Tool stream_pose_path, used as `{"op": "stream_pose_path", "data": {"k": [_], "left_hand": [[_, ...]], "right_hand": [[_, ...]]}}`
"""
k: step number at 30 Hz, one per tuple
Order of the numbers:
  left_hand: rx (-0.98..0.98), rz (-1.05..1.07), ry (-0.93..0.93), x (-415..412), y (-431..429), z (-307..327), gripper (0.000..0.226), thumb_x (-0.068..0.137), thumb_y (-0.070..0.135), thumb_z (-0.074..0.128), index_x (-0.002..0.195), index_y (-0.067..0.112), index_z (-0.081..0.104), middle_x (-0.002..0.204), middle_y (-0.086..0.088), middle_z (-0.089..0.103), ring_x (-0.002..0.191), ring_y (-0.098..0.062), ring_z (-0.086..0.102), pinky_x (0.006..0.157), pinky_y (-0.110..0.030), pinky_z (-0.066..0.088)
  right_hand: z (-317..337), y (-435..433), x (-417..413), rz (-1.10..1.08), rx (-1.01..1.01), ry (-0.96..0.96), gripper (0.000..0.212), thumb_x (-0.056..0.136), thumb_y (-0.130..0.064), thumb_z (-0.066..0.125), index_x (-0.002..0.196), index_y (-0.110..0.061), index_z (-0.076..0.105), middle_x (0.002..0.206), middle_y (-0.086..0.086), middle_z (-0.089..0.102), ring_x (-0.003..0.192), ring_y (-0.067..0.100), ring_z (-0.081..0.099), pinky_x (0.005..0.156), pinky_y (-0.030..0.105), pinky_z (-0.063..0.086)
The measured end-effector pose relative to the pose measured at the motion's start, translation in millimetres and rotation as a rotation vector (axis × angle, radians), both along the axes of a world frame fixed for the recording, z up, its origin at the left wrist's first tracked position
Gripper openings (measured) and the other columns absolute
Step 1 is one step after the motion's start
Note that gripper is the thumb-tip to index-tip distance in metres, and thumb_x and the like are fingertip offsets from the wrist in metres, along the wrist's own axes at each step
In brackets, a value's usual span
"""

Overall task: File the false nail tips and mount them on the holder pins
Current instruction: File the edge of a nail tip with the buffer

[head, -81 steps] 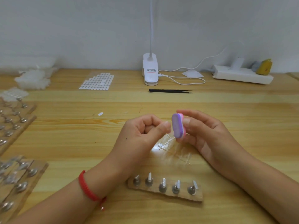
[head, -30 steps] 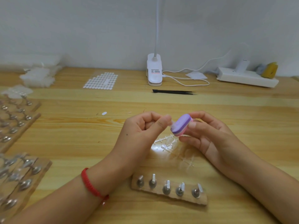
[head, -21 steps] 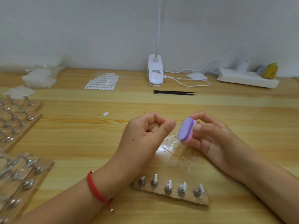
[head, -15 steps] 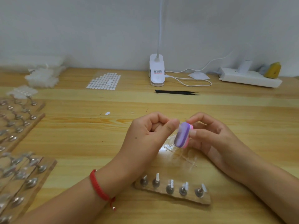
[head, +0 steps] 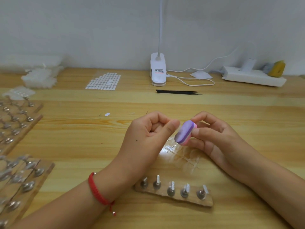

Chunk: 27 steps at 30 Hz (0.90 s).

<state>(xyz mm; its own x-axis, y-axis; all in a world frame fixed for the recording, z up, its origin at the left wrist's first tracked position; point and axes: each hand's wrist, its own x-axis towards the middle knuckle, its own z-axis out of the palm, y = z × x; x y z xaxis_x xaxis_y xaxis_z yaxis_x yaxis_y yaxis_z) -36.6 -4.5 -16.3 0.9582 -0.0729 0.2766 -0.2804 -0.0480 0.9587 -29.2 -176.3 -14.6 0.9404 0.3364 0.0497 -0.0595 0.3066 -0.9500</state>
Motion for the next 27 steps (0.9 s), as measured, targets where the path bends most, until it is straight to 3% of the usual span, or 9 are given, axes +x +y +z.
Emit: {"op": "stream_pose_path", "data": {"k": [9, 14, 18, 24, 27], "left_hand": [[0.040, 0.050, -0.016, -0.3, -0.1, -2.7, 0.022, 0.085, 0.023, 0.067, 0.070, 0.010, 0.060, 0.045, 0.013, 0.026, 0.042, -0.005, 0.024, 0.047, -0.012, 0.028], [-0.032, 0.025, 0.043, 0.9, 1.7, 0.0, 0.024, 0.083, 0.025, 0.066, 0.075, 0.003, 0.061, 0.044, 0.014, 0.028, 0.041, -0.002, 0.025, 0.057, -0.012, 0.038], [-0.115, -0.069, 0.104, -2.6, -0.4, 3.4, 0.031, 0.076, 0.034, 0.066, 0.077, 0.003, 0.065, 0.053, -0.004, 0.029, 0.040, -0.003, 0.025, 0.043, -0.004, 0.030], [-0.135, -0.053, 0.148, 0.4, -0.4, 3.2, 0.030, 0.073, 0.036, 0.066, 0.076, 0.007, 0.066, 0.048, 0.005, 0.026, 0.038, -0.003, 0.023, 0.041, -0.004, 0.028], [-0.150, -0.044, 0.161, 2.1, 1.1, 2.5, 0.023, 0.073, 0.035, 0.067, 0.073, 0.012, 0.068, 0.047, 0.005, 0.027, 0.038, -0.003, 0.025, 0.041, -0.004, 0.029]], "right_hand": [[1.1, -1.5, -0.6, 0.020, 0.002, 0.008, 0.018, 0.068, -0.001, 0.069, 0.072, -0.019, 0.067, 0.072, 0.008, 0.066, 0.066, 0.019, 0.069, 0.064, 0.024, 0.056], [0.1, -1.3, -0.4, -0.003, -0.006, 0.002, 0.014, 0.070, -0.004, 0.066, 0.075, -0.017, 0.067, 0.070, 0.005, 0.066, 0.066, 0.020, 0.069, 0.064, 0.025, 0.056], [-1.5, 2.8, -3.4, 0.015, -0.129, -0.080, 0.012, 0.067, -0.012, 0.073, 0.073, -0.021, 0.069, 0.078, 0.007, 0.071, 0.071, 0.020, 0.070, 0.067, 0.026, 0.056], [-1.9, -2.9, 1.8, -0.130, 0.103, 0.075, 0.015, 0.070, -0.008, 0.065, 0.084, -0.013, 0.062, 0.078, 0.011, 0.071, 0.073, 0.020, 0.072, 0.064, 0.024, 0.057], [-2.1, -0.1, -0.9, -0.080, 0.016, 0.016, 0.014, 0.067, -0.010, 0.071, 0.076, -0.019, 0.066, 0.079, 0.009, 0.072, 0.073, 0.022, 0.072, 0.065, 0.026, 0.057]]}}
